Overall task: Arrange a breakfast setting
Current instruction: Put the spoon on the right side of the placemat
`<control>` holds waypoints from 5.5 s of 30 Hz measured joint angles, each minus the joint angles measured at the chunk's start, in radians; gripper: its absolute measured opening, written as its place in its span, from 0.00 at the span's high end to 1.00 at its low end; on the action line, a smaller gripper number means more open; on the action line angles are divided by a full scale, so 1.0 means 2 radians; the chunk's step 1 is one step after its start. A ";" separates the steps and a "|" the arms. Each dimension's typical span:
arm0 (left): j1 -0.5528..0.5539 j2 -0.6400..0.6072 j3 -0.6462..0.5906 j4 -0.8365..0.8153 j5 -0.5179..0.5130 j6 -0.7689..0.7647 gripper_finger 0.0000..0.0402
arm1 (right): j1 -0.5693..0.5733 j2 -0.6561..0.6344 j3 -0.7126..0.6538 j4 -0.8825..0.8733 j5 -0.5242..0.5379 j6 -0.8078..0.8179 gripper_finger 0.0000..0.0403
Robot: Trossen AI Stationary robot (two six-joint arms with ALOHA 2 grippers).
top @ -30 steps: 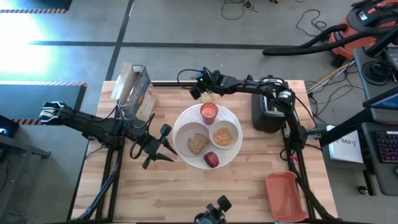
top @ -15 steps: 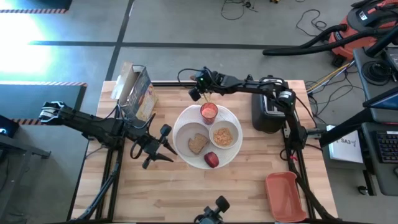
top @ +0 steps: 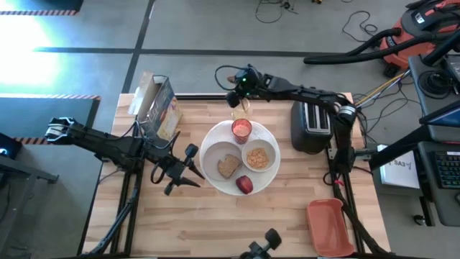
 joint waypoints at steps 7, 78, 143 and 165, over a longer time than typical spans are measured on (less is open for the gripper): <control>0.000 0.000 0.000 0.000 0.000 0.000 0.69 | -0.003 -0.069 0.000 -0.096 -0.024 0.032 0.98; -0.001 0.000 0.004 -0.002 0.001 -0.026 0.69 | 0.161 -0.312 -0.277 -0.319 -0.050 0.414 0.97; -0.001 0.000 0.004 -0.015 0.001 -0.028 0.69 | 0.402 -0.237 -0.393 -0.227 -0.003 0.776 0.97; -0.001 0.000 0.004 -0.017 0.001 -0.028 0.69 | 0.348 -0.234 -0.454 -0.125 0.043 0.742 0.97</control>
